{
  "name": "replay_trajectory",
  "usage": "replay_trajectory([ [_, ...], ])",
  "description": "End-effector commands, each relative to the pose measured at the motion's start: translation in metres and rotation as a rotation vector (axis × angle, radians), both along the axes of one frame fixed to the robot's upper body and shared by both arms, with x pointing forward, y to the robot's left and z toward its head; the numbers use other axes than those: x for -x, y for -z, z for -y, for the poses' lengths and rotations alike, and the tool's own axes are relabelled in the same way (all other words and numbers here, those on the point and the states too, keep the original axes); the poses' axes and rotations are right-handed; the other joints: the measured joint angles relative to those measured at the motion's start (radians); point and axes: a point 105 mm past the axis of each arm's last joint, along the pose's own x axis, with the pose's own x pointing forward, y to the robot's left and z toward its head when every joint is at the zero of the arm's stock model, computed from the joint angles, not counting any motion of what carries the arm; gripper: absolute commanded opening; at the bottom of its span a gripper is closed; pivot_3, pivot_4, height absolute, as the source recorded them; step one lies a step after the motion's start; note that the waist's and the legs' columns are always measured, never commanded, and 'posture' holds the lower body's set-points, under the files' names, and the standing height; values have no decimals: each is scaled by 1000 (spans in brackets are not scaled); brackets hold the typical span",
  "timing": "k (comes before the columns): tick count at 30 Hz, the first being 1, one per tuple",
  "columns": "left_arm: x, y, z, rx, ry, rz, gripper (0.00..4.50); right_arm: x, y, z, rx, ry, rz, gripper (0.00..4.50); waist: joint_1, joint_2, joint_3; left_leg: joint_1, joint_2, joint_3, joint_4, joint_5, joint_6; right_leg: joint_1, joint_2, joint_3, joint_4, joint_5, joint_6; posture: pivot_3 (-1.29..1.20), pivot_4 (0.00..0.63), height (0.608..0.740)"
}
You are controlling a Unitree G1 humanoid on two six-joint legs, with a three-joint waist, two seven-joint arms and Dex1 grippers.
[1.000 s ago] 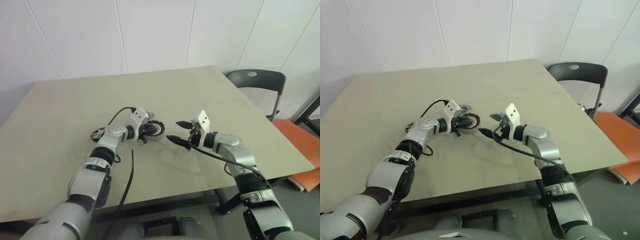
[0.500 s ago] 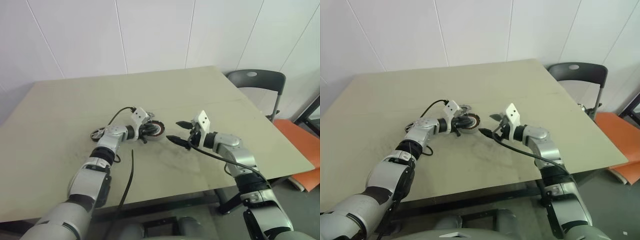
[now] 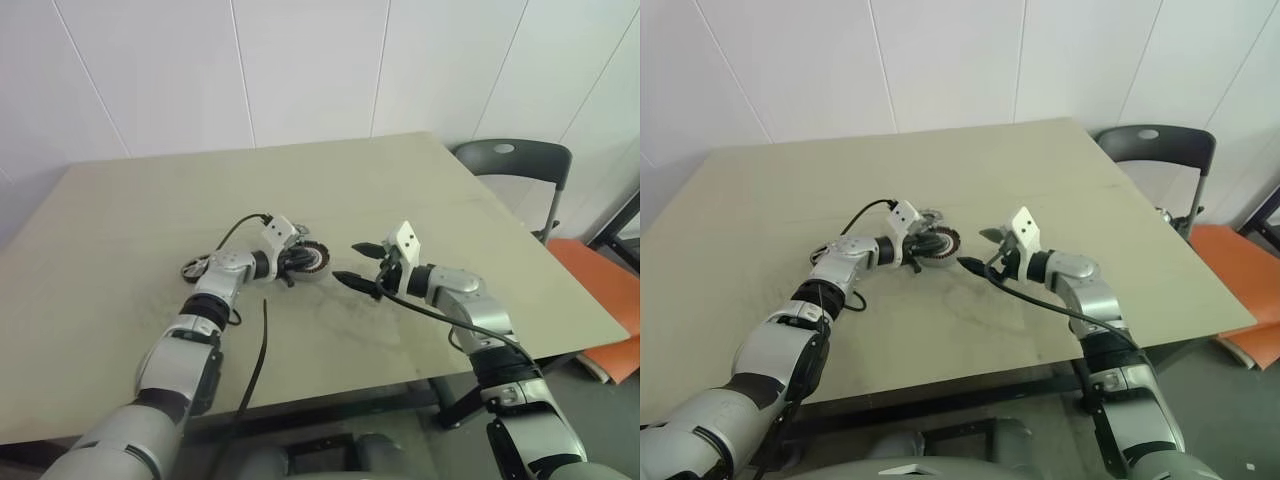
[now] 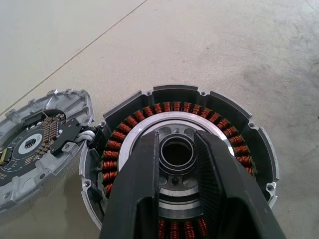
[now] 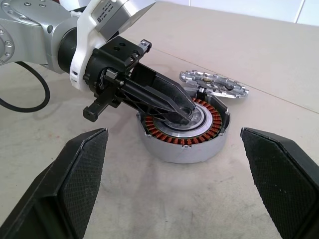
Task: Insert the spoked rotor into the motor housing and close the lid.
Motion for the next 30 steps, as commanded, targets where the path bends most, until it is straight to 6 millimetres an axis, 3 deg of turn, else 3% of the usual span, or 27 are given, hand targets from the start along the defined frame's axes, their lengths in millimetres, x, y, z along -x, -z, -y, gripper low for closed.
replay_trajectory([
  [1,0,1,-1,-20,6,7,698,-3,-18,1,-30,-2,63,4500,0,0,0,0,0,0,0,0,0,0,0,0,0,0,0,0,0,740],
  [7,1,1,-1,-12,5,-2,698,-3,-18,0,-31,-2,64,4500,0,0,0,0,0,0,0,0,0,0,0,0,0,0,0,0,0,740],
  [14,-5,-5,-4,9,-32,-13,2914,-3,-18,1,-31,1,64,4500,1,0,0,0,0,0,0,0,0,0,0,0,0,0,0,0,0,740],
  [17,-6,-15,-5,41,-26,-11,2914,-3,-18,1,-31,2,63,4500,-1,0,0,0,0,0,0,0,0,0,0,0,0,0,0,0,0,740],
  [23,-22,-53,-13,174,-114,76,2914,-4,-16,-1,-32,4,57,4500,0,0,0,0,0,0,0,0,0,0,0,0,0,0,0,0,0,740],
  [26,-28,-60,-15,215,-171,103,2313,-4,-15,-2,-32,3,55,4500,1,0,0,0,0,0,0,0,0,0,0,0,0,0,0,0,0,740],
  [30,-28,-53,-12,203,-177,94,991,-4,-14,-2,-30,7,54,4500,1,0,0,0,0,0,0,0,0,0,0,0,0,0,0,0,0,740],
])
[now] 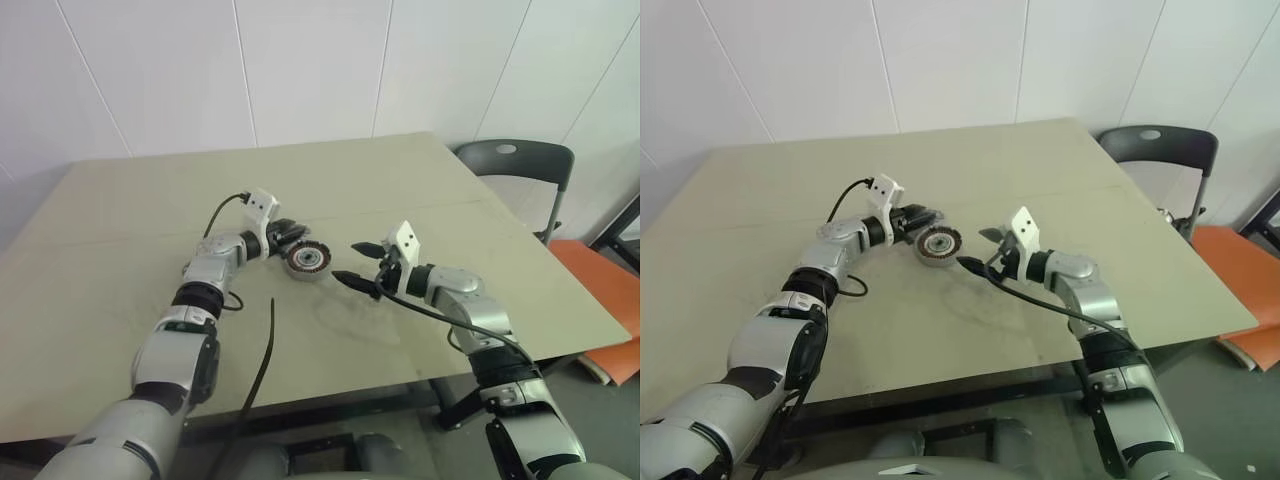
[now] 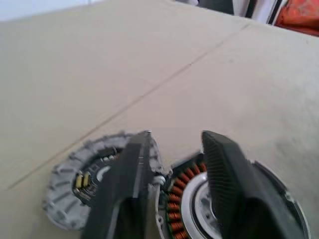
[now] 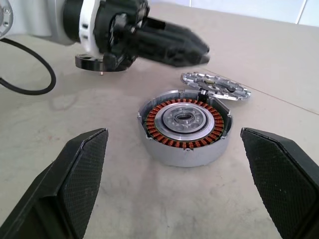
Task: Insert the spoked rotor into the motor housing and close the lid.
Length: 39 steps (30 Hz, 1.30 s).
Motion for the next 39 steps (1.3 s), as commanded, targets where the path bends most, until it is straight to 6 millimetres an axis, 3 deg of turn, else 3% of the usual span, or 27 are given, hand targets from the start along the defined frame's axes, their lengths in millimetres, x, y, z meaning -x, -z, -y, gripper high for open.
replay_trajectory([
  [1,-3,-9,5,8,2,40,624,-3,-14,0,-25,5,52,4500,0,0,0,0,0,0,0,0,0,0,0,0,0,0,0,0,0,740],
  [3,1,-2,8,10,16,21,14,-3,-14,1,-24,9,52,4500,0,0,0,0,0,0,0,0,0,0,0,0,0,0,0,0,0,740],
  [10,9,20,14,-69,44,-17,14,-2,-14,1,-24,12,50,4500,-1,0,0,0,0,0,0,0,0,0,0,0,0,0,0,0,0,740],
  [21,11,24,14,-66,39,-27,14,-4,-17,3,-21,20,62,4500,-1,0,0,0,0,0,0,0,0,0,0,0,0,0,0,0,0,740],
  [39,32,46,34,-56,154,-104,14,-7,-17,7,-18,36,64,4500,-1,0,0,0,0,0,0,0,0,0,0,0,0,0,0,0,0,740],
])
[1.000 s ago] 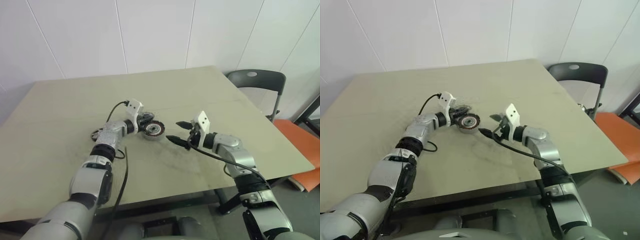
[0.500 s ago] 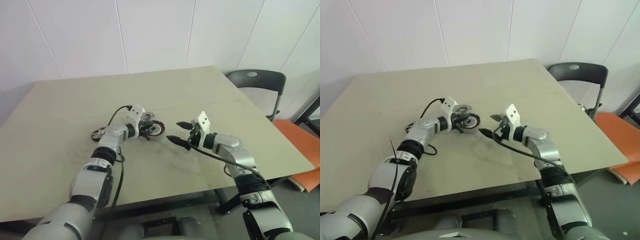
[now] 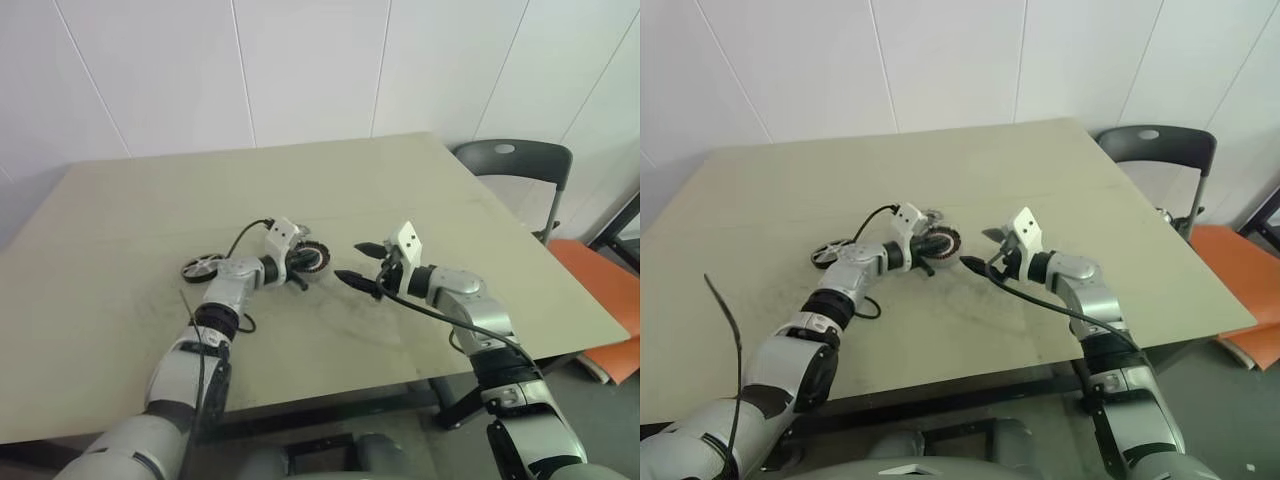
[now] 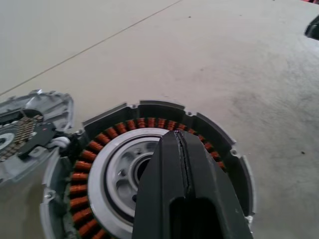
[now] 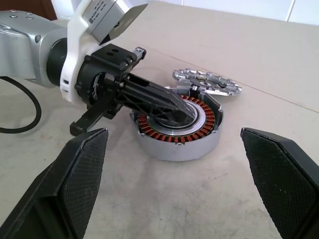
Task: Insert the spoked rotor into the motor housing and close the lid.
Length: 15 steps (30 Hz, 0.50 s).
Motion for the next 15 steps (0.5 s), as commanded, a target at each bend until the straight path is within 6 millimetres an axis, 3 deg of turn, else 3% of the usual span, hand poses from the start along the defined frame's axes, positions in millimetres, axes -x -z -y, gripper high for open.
replay_trajectory([
  [1,4,4,0,-23,21,-21,14,-6,-19,2,-22,9,67,4500,0,0,0,0,0,0,0,0,0,0,0,0,0,0,0,0,0,740],
  [6,3,5,-6,-30,-4,-16,14,-6,-20,3,-21,12,70,4500,0,0,0,0,0,0,0,0,0,1,0,0,0,0,0,0,0,740],
  [8,-1,-3,-9,-6,-31,26,14,-7,-20,3,-21,12,69,4500,-1,0,0,1,0,0,0,0,0,1,0,0,0,0,0,0,0,740],
  [10,-13,-31,-14,114,-97,112,14,-7,-19,2,-21,11,68,4500,0,0,0,1,0,0,0,0,0,1,0,0,0,0,0,0,0,740],
  [15,-31,-120,-47,410,-248,329,14,-4,-18,-4,-31,-11,64,4500,0,0,0,-1,1,-1,0,0,0,-1,0,0,0,0,0,0,0,740],
])
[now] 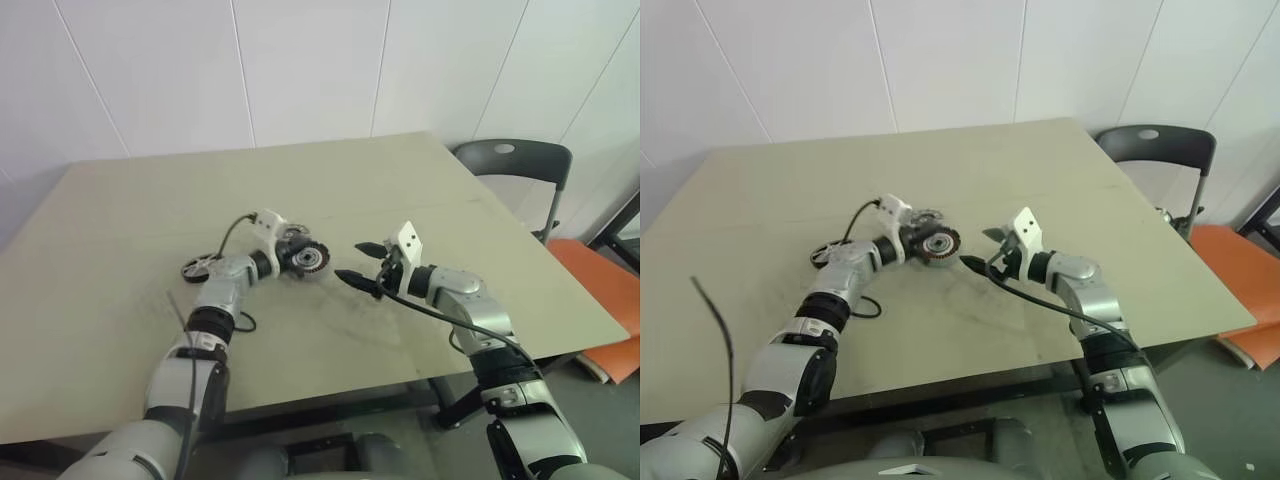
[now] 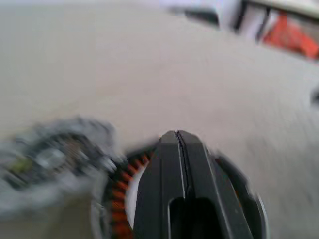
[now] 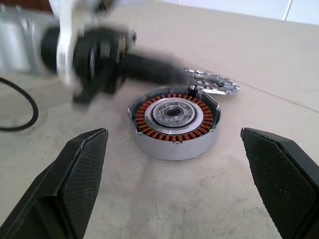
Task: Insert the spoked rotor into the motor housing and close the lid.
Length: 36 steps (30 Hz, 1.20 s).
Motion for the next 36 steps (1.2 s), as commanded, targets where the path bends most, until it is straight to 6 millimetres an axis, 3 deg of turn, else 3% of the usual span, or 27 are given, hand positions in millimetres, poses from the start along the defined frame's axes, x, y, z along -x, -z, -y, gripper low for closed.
replay_trajectory([
  [1,-13,-89,-29,166,-93,245,14,-3,-19,-5,-34,-21,65,4500,-1,0,0,0,0,0,0,0,0,0,0,0,0,0,0,0,0,740],
  [4,-5,-100,-52,172,-140,259,14,-2,-18,-6,-35,-33,63,4500,-5,0,0,0,0,0,0,0,0,0,0,0,0,0,0,0,0,740],
  [8,24,-94,-76,215,-167,196,14,-2,-17,-10,-33,-50,57,4500,-7,2,-1,1,0,1,-1,0,0,0,0,1,0,0,0,0,0,740],
  [10,41,-90,-83,270,-179,135,373,-1,-16,-12,-31,-62,53,4500,-6,2,-1,1,0,0,-1,0,0,0,-1,1,1,0,0,0,0,740],
  [17,106,-89,-113,630,-313,-12,2600,0,-14,-17,-27,-99,45,4500,-1,0,-1,1,0,-1,0,0,0,1,-3,1,0,0,0,0,0,740],
  [20,125,-72,-125,749,-431,-106,3594,0,-13,-18,-23,-112,43,4500,-1,0,-1,2,0,-1,0,0,0,2,-3,1,0,0,0,0,0,740],
  [23,140,-40,-129,821,-548,-249,4478,-1,-13,-19,-18,-121,43,4500,0,0,-1,3,0,-1,0,0,0,3,-1,1,0,0,0,0,0,740],
  [28,149,2,-136,907,-748,-432,4478,-2,-14,-20,-14,-131,44,4500,3,-1,-1,14,0,-1,0,0,0,15,1,0,-2,-2,-2,0,0,740],
  [36,139,29,-137,981,-778,-566,4478,-3,-16,-20,-12,-136,49,4500,-2,0,-1,22,0,-1,-2,0,0,26,3,-1,-11,-6,-1,0,0,740],
])
